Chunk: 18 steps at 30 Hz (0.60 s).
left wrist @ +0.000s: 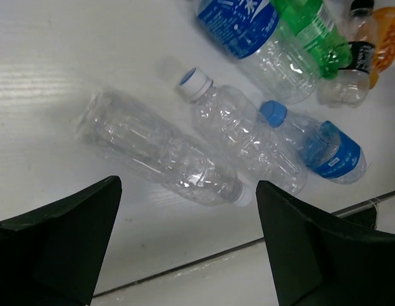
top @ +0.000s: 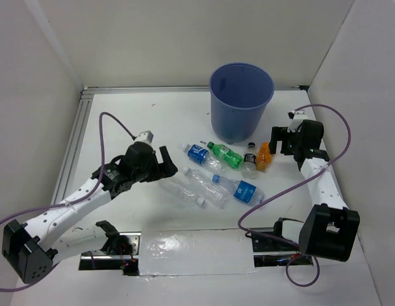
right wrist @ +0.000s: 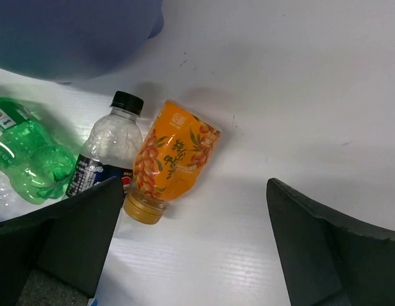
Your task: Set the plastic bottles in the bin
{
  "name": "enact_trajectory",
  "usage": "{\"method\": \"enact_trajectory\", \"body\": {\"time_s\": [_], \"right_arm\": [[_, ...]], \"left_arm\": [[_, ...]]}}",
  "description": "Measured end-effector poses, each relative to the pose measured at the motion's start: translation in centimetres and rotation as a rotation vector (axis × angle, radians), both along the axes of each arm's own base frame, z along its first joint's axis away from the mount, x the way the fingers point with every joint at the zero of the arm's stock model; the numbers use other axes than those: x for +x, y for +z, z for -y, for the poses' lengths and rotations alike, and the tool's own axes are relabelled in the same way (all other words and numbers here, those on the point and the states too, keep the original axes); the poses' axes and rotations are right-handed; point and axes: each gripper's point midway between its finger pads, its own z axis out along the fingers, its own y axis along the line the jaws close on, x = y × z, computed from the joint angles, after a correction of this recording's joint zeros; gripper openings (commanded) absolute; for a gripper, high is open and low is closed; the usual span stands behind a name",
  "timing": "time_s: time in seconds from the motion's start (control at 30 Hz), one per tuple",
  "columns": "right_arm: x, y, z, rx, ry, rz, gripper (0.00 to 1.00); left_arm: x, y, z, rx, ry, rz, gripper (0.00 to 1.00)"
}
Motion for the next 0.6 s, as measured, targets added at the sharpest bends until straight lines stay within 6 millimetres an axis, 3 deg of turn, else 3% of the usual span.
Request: {"method": "enact_trajectory", "body": {"time_s": [0.23, 0.47, 0.5, 0.53, 0.57, 0.6], "right_arm": [[-0.1, 0.6, 0.2, -0.051, 0.041, -0.009, 1.00], [0.2, 1.8, 1.1, -0.138, 0.076, -0.018, 1.00], [0.1, 1.7, 1.2, -0.144, 0.078, -0.025, 0.93], [0.0, 1.6, 1.4, -0.150, 0.081, -0.030, 0.68], [-0.1, 1.5, 1.5, -0.156, 0.088, -0.034, 0.34], [-0.2, 1.4, 1.5, -0.150, 0.090, -0.038, 0.11]], "left_arm": [[-1.5, -0.9, 2.6, 0.008, 0.067, -0.106, 1.00], [-3.3, -1.9, 2.0, -0.050, 0.301, -0.238, 0.98], [-3.5, -2.0, 1.9, -0.057, 0.326, -0.252, 0.98], [-3.7, -2.2, 1.7, -0.067, 0.360, -0.272, 0.98], [-3.9, -2.3, 1.7, -0.076, 0.386, -0.286, 0.98], [-4.2, -2.5, 1.6, -0.084, 0.416, -0.303, 0.98]]}}
